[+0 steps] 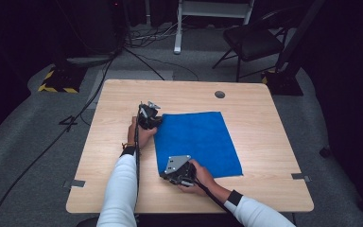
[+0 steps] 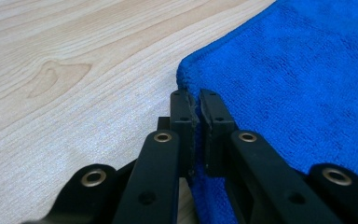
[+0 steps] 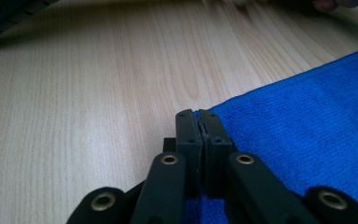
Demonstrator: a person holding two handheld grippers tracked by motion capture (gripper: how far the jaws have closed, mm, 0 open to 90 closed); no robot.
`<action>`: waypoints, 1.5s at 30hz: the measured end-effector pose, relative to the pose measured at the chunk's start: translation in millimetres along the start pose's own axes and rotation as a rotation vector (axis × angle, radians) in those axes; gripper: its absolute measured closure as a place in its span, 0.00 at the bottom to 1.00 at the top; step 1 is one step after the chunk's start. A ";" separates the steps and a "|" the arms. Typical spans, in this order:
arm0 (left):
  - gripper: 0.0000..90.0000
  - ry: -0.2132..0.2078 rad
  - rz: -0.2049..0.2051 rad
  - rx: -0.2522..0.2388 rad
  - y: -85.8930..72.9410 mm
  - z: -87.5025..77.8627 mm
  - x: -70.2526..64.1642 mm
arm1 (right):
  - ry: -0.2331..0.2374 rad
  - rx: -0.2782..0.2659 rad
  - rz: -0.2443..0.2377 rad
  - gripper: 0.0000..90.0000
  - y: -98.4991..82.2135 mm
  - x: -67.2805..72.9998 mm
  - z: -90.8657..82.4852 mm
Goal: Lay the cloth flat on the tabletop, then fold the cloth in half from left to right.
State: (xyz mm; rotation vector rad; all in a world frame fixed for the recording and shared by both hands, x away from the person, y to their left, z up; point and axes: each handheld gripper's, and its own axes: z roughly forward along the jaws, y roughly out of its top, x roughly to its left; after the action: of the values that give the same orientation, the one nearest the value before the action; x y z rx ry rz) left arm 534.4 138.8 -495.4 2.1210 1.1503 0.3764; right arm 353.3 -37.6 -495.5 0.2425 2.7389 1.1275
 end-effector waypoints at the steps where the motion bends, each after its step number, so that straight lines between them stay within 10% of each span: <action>1: 0.95 0.000 0.001 0.001 0.3 0.1 -0.3 | 0.001 0.003 -0.004 0.98 0.5 -0.5 0.3; 26: 0.95 0.054 0.022 -0.002 10.9 -17.4 5.4 | -0.035 -0.054 -0.007 0.98 15.4 -6.4 -10.9; 45: 0.95 0.067 0.031 -0.071 32.6 -28.7 -9.8 | -0.104 -0.121 0.038 0.98 12.4 -19.5 -51.7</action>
State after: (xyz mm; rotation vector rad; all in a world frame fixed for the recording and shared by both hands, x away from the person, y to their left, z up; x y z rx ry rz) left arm 533.7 131.0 -451.6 2.0805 1.1265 0.4984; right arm 362.0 -68.2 -448.7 0.3288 2.5753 1.2488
